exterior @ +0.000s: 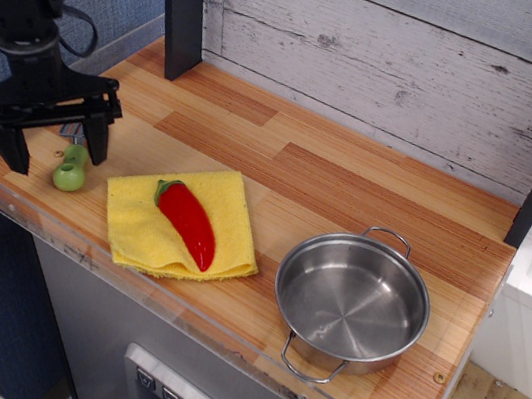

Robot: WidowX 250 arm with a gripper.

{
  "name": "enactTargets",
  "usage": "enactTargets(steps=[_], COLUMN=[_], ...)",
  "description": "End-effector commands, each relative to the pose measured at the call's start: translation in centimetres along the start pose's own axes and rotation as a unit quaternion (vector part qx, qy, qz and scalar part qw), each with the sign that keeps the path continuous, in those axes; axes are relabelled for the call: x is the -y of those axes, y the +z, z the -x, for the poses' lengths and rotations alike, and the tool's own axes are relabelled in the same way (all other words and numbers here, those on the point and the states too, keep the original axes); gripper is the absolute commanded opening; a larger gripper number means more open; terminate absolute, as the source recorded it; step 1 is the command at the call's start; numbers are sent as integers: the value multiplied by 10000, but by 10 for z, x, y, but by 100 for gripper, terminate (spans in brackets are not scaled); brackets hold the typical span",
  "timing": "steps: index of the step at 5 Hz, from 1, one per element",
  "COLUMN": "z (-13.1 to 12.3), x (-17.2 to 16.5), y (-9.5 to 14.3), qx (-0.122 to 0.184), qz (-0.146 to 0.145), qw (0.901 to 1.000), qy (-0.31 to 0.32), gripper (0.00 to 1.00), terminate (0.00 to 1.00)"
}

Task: Move the spatula to top right of table

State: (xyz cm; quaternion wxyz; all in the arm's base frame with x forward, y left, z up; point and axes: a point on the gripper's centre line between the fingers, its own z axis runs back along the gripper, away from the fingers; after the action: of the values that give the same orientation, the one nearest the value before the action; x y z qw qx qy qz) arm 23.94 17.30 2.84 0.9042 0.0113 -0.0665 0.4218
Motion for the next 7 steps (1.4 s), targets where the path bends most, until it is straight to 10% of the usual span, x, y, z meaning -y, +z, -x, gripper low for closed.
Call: enactTargets(steps=[1,2,5,7], z=[-16,-14,-14,-33], x=[10,9,1,10], y=[1,-3,-4,49], qx=[283,353,321,289], qz=[114,142,99,425], qw=[9992,9989,9988,9941], qy=[242,288,367,952], gripper=[100,0,0,0], terminate=[0,0,0,0])
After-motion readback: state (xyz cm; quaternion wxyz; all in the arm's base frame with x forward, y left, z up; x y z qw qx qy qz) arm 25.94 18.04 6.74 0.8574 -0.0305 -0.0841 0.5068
